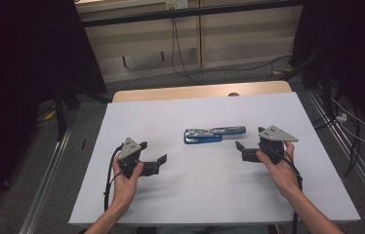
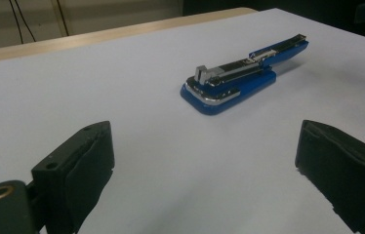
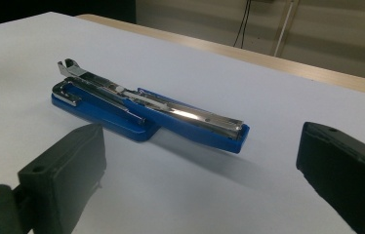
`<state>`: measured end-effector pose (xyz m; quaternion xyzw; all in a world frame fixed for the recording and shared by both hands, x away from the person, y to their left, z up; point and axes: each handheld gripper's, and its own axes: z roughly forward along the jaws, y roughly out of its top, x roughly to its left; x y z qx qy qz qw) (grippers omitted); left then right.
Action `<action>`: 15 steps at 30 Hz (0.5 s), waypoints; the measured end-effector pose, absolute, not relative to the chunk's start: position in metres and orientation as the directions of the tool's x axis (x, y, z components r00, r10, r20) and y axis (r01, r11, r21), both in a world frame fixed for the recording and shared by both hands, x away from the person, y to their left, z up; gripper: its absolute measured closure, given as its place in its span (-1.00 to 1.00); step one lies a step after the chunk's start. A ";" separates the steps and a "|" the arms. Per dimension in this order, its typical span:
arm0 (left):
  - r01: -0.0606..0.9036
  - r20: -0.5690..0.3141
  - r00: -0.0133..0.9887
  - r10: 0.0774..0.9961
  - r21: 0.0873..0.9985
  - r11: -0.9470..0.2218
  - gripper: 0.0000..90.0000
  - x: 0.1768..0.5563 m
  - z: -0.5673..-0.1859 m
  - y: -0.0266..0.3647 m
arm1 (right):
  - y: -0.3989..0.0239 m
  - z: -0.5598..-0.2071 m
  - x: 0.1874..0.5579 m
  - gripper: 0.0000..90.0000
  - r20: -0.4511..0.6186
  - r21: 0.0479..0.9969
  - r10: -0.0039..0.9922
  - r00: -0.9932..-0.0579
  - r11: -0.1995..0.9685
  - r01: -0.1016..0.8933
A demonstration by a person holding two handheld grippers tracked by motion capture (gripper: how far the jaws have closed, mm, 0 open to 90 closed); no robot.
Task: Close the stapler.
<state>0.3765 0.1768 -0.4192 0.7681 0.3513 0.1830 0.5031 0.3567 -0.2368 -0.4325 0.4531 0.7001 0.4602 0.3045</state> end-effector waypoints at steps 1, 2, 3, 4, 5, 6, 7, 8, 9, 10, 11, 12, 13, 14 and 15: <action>0.352 -0.066 0.687 0.724 0.902 -0.251 -0.85 0.377 -0.419 0.175 | -0.237 -0.433 0.356 -0.91 -0.015 0.920 0.915 -0.403 0.170 0.352; 0.348 -0.064 0.688 0.723 0.903 -0.251 -0.87 0.378 -0.418 0.172 | -0.237 -0.433 0.356 -0.91 -0.017 0.920 0.915 -0.402 0.172 0.353; 0.343 -0.063 0.695 0.717 0.905 -0.253 -0.87 0.379 -0.418 0.171 | -0.237 -0.434 0.356 -0.91 -0.021 0.919 0.915 -0.404 0.177 0.352; 0.330 -0.057 0.702 0.709 0.909 -0.254 -0.87 0.380 -0.418 0.168 | -0.237 -0.434 0.356 -0.91 -0.027 0.917 0.914 -0.405 0.184 0.354; 0.326 -0.055 0.706 0.706 0.910 -0.255 -0.88 0.381 -0.418 0.166 | -0.237 -0.435 0.356 -0.88 -0.035 0.914 0.915 -0.402 0.193 0.357; 0.327 -0.051 0.703 0.709 0.909 -0.258 -0.89 0.383 -0.418 0.164 | -0.237 -0.435 0.356 -0.85 -0.036 0.914 0.915 -0.402 0.193 0.357; 0.329 -0.048 0.702 0.711 0.907 -0.263 -0.88 0.384 -0.418 0.161 | -0.237 -0.436 0.357 -0.85 -0.030 0.914 0.915 -0.402 0.188 0.359; 0.336 -0.056 0.704 0.708 0.905 -0.263 -0.88 0.386 -0.418 0.160 | -0.238 -0.436 0.357 -0.84 -0.030 0.914 0.915 -0.401 0.188 0.360; 0.341 -0.066 0.702 0.709 0.905 -0.254 -0.87 0.388 -0.418 0.158 | -0.238 -0.436 0.357 -0.83 -0.030 0.914 0.913 -0.406 0.189 0.359; 0.334 -0.066 0.703 0.708 0.909 -0.248 -0.87 0.389 -0.418 0.156 | -0.239 -0.436 0.357 -0.83 -0.027 0.915 0.911 -0.412 0.189 0.358; 0.334 -0.065 0.702 0.709 0.910 -0.247 -0.87 0.391 -0.418 0.154 | -0.239 -0.436 0.356 -0.83 -0.024 0.916 0.908 -0.417 0.187 0.356; 0.331 -0.060 0.705 0.707 0.909 -0.253 -0.87 0.393 -0.419 0.153 | -0.239 -0.436 0.356 -0.83 -0.023 0.915 0.904 -0.428 0.191 0.355; 0.330 -0.060 0.706 0.706 0.909 -0.253 -0.88 0.394 -0.419 0.151 | -0.240 -0.436 0.356 -0.81 -0.023 0.914 0.902 -0.431 0.194 0.357; 0.334 -0.060 0.704 0.708 0.907 -0.255 -0.88 0.396 -0.419 0.149 | -0.240 -0.436 0.356 -0.74 -0.015 0.913 0.901 -0.433 0.189 0.361; 0.336 -0.064 0.705 0.707 0.907 -0.253 -0.88 0.398 -0.420 0.148 | -0.240 -0.436 0.356 -0.67 -0.007 0.913 0.898 -0.440 0.185 0.363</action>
